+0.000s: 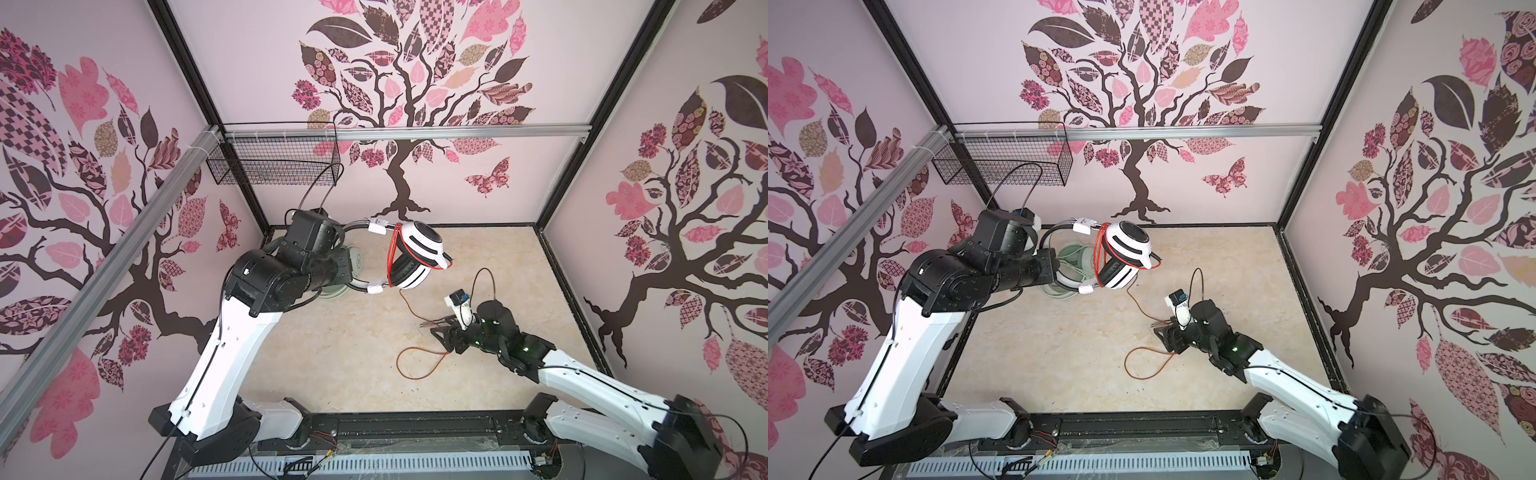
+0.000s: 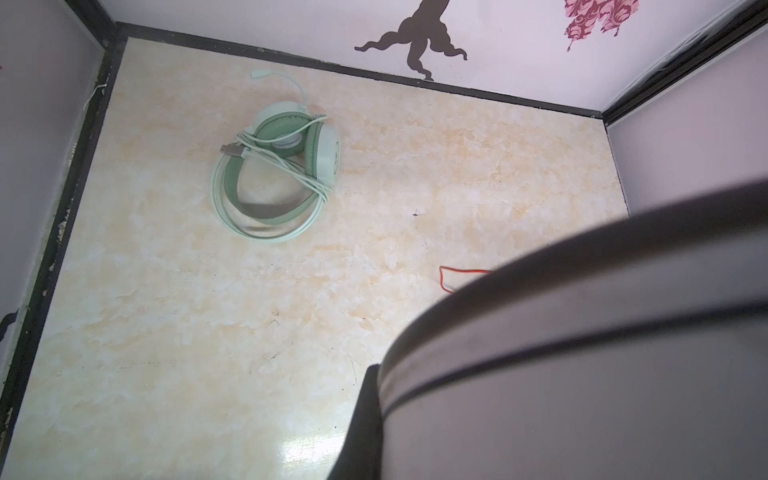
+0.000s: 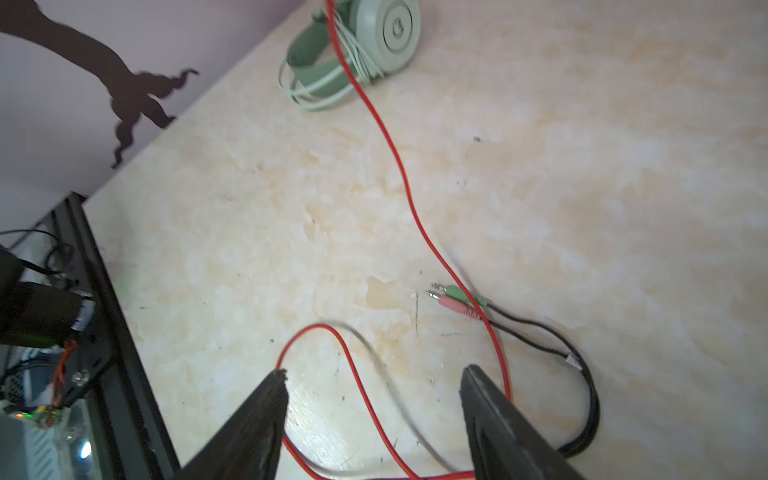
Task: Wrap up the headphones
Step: 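Pull the red cable toward the robot with the right gripper while the left holds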
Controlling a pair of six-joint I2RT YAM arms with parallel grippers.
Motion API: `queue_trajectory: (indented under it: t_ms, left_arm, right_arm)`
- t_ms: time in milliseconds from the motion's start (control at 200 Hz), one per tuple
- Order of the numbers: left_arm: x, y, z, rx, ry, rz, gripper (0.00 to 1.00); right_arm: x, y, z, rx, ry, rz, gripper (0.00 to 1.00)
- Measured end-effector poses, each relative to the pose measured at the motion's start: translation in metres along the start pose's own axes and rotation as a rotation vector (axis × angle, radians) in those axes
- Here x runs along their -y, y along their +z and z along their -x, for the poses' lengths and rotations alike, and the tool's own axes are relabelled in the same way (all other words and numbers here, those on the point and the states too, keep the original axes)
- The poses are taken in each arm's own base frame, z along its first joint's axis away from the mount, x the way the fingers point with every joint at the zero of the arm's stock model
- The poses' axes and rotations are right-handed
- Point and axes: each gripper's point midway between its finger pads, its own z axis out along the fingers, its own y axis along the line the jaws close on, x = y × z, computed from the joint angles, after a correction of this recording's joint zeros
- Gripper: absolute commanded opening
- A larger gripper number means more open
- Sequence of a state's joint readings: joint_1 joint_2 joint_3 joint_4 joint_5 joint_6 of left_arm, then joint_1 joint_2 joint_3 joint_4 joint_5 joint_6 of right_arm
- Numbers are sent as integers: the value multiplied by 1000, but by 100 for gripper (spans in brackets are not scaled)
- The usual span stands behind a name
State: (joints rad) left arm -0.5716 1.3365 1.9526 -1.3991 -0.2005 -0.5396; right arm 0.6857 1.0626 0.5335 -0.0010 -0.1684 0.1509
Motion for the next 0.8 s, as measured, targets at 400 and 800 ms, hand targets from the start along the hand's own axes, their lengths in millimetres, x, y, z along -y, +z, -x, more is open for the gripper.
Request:
queue_trajectory:
  t_ms: [400, 800]
  left_arm:
    - [2, 0, 5, 4, 17, -1, 0]
    - [3, -4, 8, 6, 33, -1, 0]
  right_arm:
    - [22, 109, 10, -197, -72, -46, 59]
    - [17, 137, -4, -261, -111, 30, 26]
